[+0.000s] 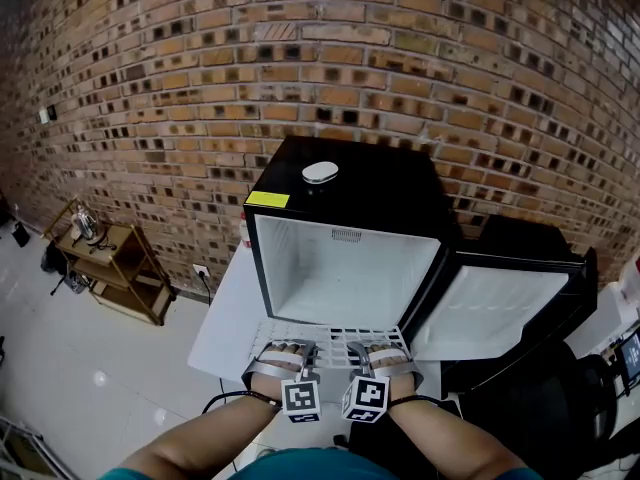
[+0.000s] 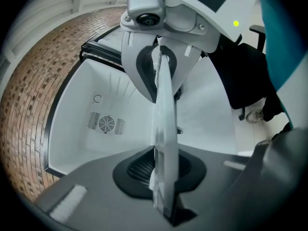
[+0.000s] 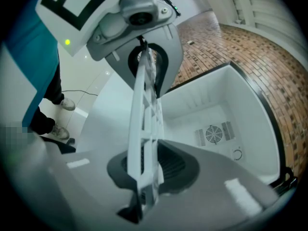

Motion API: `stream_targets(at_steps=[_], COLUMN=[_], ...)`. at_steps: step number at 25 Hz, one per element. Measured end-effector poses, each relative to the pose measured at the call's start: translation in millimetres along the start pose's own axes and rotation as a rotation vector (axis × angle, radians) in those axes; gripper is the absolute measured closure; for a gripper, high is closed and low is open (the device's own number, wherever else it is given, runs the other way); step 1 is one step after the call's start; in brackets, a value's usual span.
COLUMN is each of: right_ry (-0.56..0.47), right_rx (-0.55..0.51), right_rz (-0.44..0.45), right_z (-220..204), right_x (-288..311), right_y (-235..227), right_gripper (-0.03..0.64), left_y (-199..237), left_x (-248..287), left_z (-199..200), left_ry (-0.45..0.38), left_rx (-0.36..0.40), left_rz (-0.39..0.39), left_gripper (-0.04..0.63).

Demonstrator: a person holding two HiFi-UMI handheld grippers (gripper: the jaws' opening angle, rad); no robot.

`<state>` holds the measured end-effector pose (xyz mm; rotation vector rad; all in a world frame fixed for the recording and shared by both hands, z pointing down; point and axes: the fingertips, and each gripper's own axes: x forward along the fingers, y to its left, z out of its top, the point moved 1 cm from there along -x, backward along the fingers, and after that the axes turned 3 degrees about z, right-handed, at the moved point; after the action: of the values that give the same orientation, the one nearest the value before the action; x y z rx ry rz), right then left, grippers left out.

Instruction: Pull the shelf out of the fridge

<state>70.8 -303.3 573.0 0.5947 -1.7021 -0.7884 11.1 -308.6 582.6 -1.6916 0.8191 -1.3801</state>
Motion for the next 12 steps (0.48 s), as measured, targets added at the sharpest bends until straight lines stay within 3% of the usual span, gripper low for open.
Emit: stream_targets(at_steps=[12], right_ry=[0.079], right_rx=[0.093], right_rz=[0.048], right_z=[75], right_x=[-3], right_y=[63], right_gripper=[0.583], left_y=[-55], left_x=[-42], left_z=[-63], left_ry=[-0.106], left_rx=[0.06], left_rz=[-0.074], left_gripper=[0.566])
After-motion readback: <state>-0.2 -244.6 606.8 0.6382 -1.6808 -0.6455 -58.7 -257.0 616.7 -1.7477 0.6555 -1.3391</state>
